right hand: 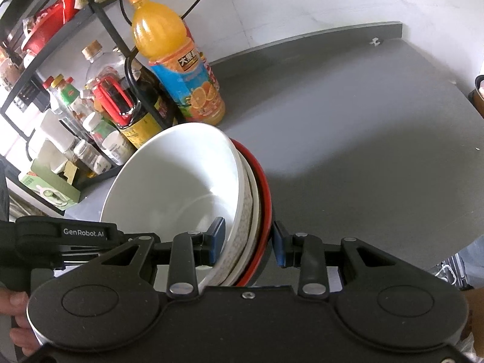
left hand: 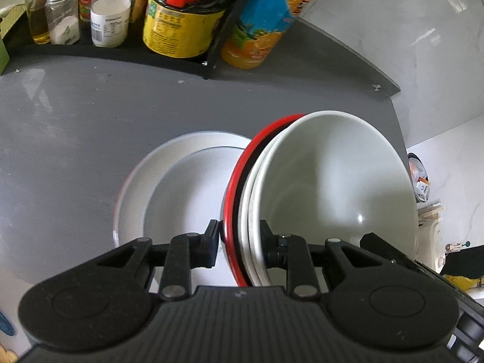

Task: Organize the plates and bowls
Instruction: 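Lift the nested red and white bowls with both grippers onto the plate stack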

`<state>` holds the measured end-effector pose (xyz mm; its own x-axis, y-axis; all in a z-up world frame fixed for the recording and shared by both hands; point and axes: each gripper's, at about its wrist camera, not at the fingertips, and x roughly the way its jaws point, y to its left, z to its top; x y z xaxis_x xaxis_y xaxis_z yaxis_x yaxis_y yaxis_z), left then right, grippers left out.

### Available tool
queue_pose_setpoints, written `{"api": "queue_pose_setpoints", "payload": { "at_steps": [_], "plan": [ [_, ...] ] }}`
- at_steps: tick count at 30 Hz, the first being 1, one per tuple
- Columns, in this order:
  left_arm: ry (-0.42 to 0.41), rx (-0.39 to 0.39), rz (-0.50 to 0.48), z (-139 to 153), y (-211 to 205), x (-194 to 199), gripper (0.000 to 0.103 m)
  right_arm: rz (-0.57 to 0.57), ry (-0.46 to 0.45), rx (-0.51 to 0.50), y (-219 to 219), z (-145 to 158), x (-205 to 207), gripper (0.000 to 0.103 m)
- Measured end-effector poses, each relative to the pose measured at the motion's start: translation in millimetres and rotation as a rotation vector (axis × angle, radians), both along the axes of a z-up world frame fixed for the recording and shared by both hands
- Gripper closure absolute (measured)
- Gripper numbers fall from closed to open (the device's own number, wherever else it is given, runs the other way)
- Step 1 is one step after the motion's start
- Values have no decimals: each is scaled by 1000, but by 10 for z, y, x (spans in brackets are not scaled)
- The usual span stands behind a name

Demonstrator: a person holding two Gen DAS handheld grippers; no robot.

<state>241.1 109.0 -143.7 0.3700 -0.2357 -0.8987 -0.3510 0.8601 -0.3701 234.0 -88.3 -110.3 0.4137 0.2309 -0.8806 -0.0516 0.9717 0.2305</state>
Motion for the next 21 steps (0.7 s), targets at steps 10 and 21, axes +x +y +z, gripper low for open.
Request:
{"api": "queue_pose_setpoints", "payload": {
  "at_steps": [10,21],
  "plan": [
    [26,-8,-26,-111,347,-15,78,-34,38,-11,251,-151,-33,71],
    [28,-38,-61,-214,500,2,75,-74,48,-26,344,-259,-61,71]
  ]
}}
